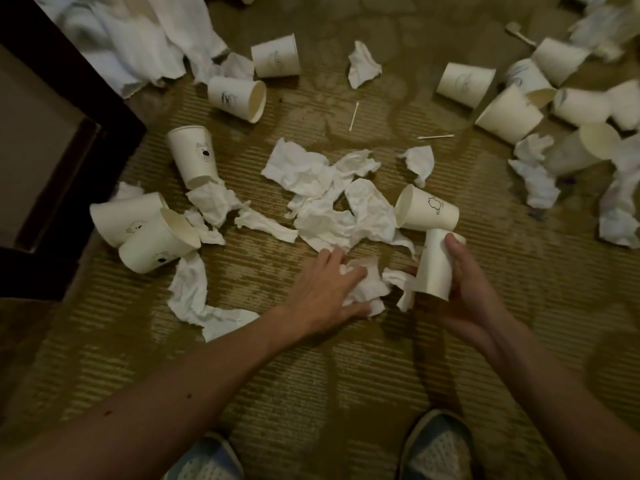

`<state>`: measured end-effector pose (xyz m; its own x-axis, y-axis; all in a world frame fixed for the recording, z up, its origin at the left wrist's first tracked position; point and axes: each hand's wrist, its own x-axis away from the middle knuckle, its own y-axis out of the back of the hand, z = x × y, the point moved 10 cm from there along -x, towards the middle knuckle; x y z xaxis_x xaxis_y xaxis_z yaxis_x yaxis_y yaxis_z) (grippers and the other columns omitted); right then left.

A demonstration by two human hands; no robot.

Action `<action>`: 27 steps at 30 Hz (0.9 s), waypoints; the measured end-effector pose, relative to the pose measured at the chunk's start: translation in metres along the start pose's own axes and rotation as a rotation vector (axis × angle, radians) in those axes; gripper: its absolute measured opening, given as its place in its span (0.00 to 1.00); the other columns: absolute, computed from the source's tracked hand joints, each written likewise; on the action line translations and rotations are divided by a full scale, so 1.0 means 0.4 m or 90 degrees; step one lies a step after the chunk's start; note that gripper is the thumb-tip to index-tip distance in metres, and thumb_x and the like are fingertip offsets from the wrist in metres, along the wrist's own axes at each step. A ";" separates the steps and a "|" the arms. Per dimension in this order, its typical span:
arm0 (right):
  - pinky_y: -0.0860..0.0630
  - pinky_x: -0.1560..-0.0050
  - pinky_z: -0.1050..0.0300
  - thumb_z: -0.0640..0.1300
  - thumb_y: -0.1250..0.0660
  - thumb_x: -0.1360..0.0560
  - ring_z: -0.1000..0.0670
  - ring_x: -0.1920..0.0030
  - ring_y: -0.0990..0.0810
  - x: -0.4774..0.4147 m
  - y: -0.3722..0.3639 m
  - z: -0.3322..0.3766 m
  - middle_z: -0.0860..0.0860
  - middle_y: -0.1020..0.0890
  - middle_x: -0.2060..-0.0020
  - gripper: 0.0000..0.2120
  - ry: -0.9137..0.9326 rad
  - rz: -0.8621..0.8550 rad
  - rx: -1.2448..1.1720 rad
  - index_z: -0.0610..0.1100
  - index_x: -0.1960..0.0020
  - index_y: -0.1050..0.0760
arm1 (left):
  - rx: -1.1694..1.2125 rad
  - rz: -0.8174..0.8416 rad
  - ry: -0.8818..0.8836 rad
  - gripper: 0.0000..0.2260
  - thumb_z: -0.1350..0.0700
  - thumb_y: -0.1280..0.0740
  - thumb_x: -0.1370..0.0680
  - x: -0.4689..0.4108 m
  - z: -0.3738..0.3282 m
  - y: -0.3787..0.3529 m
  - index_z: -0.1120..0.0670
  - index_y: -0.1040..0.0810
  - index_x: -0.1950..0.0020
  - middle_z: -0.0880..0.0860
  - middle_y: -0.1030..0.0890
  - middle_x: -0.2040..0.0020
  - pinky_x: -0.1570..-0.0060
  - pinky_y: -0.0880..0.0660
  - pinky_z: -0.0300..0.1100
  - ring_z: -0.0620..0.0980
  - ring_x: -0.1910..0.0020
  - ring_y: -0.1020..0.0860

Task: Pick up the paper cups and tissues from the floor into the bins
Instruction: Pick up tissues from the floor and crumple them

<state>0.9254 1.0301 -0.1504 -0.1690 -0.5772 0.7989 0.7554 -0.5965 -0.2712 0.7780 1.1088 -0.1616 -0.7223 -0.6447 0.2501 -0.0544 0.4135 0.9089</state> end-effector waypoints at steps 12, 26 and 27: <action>0.19 0.62 0.45 0.62 0.26 0.38 0.47 0.60 0.14 -0.025 0.009 -0.016 0.44 0.15 0.59 0.30 0.009 0.028 -0.003 0.47 0.41 0.22 | 0.038 -0.287 0.048 0.22 0.44 0.40 0.19 0.029 0.097 0.188 0.60 0.17 0.52 0.60 0.22 0.45 0.47 0.27 0.51 0.56 0.45 0.26; 0.20 0.67 0.51 0.62 0.27 0.38 0.49 0.63 0.16 -0.015 0.013 0.002 0.45 0.16 0.58 0.31 0.002 0.048 -0.008 0.46 0.41 0.21 | -0.007 -0.212 0.011 0.14 0.51 0.33 0.20 -0.086 0.117 0.166 0.61 0.24 0.44 0.60 0.22 0.52 0.53 0.28 0.54 0.60 0.53 0.26; 0.20 0.67 0.51 0.62 0.27 0.39 0.49 0.62 0.16 -0.016 0.012 0.001 0.45 0.17 0.58 0.32 0.000 0.047 -0.010 0.45 0.41 0.22 | 0.005 -0.226 0.008 0.12 0.52 0.32 0.20 -0.080 0.117 0.170 0.61 0.23 0.47 0.60 0.22 0.55 0.56 0.28 0.54 0.60 0.55 0.25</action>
<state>0.9305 1.0310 -0.1567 -0.1134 -0.6203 0.7762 0.7558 -0.5609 -0.3378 0.7653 1.1876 -0.1234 -0.6488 -0.7570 -0.0775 -0.3066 0.1669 0.9371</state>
